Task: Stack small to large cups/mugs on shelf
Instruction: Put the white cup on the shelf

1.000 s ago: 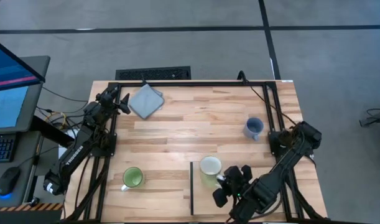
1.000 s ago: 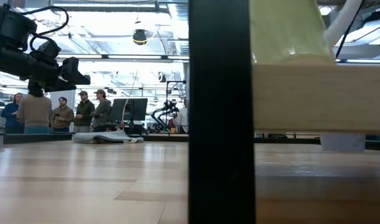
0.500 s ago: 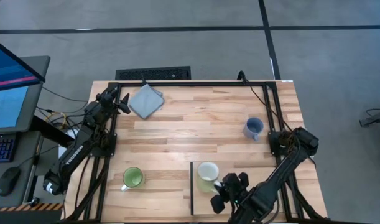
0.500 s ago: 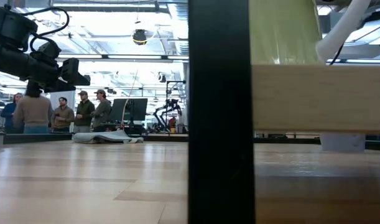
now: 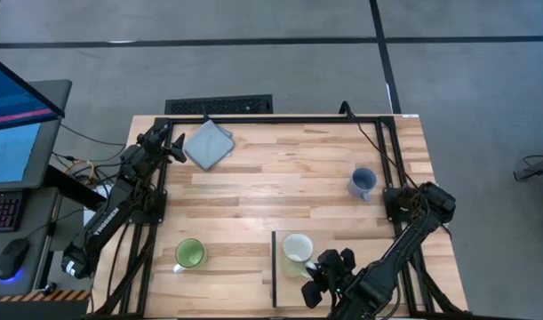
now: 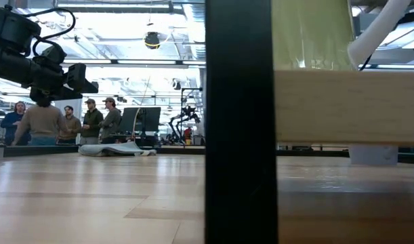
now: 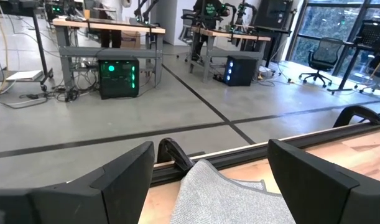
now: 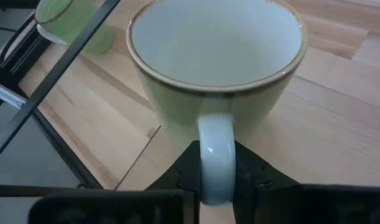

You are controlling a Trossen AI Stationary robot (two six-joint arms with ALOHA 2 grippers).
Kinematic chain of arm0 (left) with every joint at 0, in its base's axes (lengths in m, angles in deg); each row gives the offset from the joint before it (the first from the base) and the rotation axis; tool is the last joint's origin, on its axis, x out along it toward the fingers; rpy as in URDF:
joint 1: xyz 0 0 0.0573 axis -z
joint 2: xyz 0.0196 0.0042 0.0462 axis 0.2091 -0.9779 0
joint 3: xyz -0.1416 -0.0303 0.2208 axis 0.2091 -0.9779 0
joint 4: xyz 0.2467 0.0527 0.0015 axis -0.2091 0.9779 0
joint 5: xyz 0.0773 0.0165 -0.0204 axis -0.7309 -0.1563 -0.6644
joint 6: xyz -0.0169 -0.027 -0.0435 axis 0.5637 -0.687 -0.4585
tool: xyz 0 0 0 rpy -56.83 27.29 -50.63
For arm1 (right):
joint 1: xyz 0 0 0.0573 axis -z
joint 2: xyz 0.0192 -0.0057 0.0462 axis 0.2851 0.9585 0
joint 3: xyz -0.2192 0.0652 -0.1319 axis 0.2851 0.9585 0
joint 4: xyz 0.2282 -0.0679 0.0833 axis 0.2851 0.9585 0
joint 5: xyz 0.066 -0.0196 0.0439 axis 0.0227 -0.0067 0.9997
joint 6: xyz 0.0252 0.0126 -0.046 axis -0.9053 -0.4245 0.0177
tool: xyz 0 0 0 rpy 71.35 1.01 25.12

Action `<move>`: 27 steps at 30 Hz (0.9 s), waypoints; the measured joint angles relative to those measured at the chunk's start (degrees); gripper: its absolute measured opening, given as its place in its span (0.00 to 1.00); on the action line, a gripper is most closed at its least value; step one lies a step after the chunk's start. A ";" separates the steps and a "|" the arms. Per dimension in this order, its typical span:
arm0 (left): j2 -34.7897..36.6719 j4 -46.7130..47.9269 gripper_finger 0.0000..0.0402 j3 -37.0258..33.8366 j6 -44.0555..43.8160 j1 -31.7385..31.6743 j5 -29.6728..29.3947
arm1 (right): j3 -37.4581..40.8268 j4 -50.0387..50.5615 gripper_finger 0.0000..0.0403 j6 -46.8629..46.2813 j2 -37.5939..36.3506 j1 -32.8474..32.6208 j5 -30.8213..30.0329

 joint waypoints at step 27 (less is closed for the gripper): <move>0.00 -0.01 0.76 0.00 0.04 0.00 0.01 | 0.11 -1.22 0.18 0.00 0.09 0.09 3.70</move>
